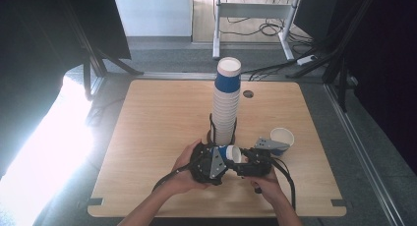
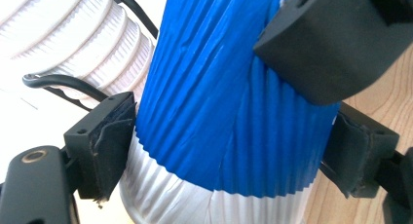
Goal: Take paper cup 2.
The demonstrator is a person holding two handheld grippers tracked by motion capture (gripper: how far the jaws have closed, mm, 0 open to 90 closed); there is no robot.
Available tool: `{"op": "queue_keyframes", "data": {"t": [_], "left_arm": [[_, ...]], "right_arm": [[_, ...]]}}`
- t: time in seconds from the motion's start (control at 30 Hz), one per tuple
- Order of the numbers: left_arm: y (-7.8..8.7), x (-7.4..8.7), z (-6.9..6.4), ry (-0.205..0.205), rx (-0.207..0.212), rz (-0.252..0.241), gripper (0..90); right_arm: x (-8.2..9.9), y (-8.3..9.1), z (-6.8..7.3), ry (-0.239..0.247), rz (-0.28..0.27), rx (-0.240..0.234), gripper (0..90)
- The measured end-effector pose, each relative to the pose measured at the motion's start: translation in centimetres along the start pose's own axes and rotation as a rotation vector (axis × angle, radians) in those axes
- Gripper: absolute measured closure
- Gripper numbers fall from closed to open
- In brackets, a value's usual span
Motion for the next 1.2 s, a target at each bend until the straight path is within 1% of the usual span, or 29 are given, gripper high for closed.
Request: {"op": "queue_keyframes", "data": {"t": [0.13,0.4,0.53,0.6,0.67,0.73,0.8,0.83,0.93,0.97,1.0,1.07,1.1,1.2], "left_arm": [[0.0,0.1,0.0,-0.015,0.000,0.005,15.6],[0.1,0.4,-0.2,-0.014,0.009,0.006,15.9],[0.1,0.6,-0.2,-0.022,0.008,0.009,16.2],[0.2,0.7,-0.1,-0.028,0.005,0.012,16.2],[0.3,0.9,0.1,-0.045,-0.006,0.019,16.3],[0.4,1.1,0.1,-0.061,-0.012,0.029,16.3],[0.4,1.4,0.0,-0.080,-0.019,0.036,16.3],[0.5,1.6,0.0,-0.094,-0.021,0.044,16.3],[0.4,2.0,-0.1,-0.121,-0.033,0.052,16.4],[0.4,2.1,-0.1,-0.130,-0.039,0.053,16.4],[0.4,2.2,-0.1,-0.143,-0.048,0.057,16.4],[0.4,2.3,-0.2,-0.166,-0.061,0.061,16.4],[0.4,2.4,-0.3,-0.172,-0.064,0.063,16.4],[0.3,2.4,-0.4,-0.169,-0.063,0.058,16.4]], "right_arm": [[0.1,0.0,0.0,0.002,0.005,-0.002,25.5],[0.3,-0.2,0.2,0.011,0.019,-0.004,25.2],[0.5,-0.2,0.1,0.014,0.028,-0.006,24.8],[0.5,-0.1,0.2,0.023,0.035,-0.008,22.8],[0.4,0.1,0.2,0.025,0.040,-0.012,22.2],[0.3,0.4,0.2,0.037,0.050,-0.015,21.6],[0.2,0.7,0.3,0.050,0.070,-0.019,21.4],[0.0,0.9,0.2,0.064,0.077,-0.018,21.4],[-0.1,1.5,0.3,0.093,0.121,-0.025,21.6],[-0.1,1.6,0.2,0.108,0.151,-0.021,22.0],[0.0,1.7,0.2,0.112,0.171,-0.021,22.3],[0.1,1.8,0.2,0.127,0.227,-0.023,22.2],[0.1,1.8,0.1,0.143,0.267,-0.017,22.3],[0.1,1.8,0.1,0.150,0.344,-0.026,22.1]]}}
Point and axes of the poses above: each handheld gripper's, and its own axes: y roughly backward along the jaws, x roughly out of its underside, z roughly to its left, the point moved 10 cm from there along -y, roughly forward along the jaws, and after that the axes turned 1 degree about z, right-handed, at the moved point
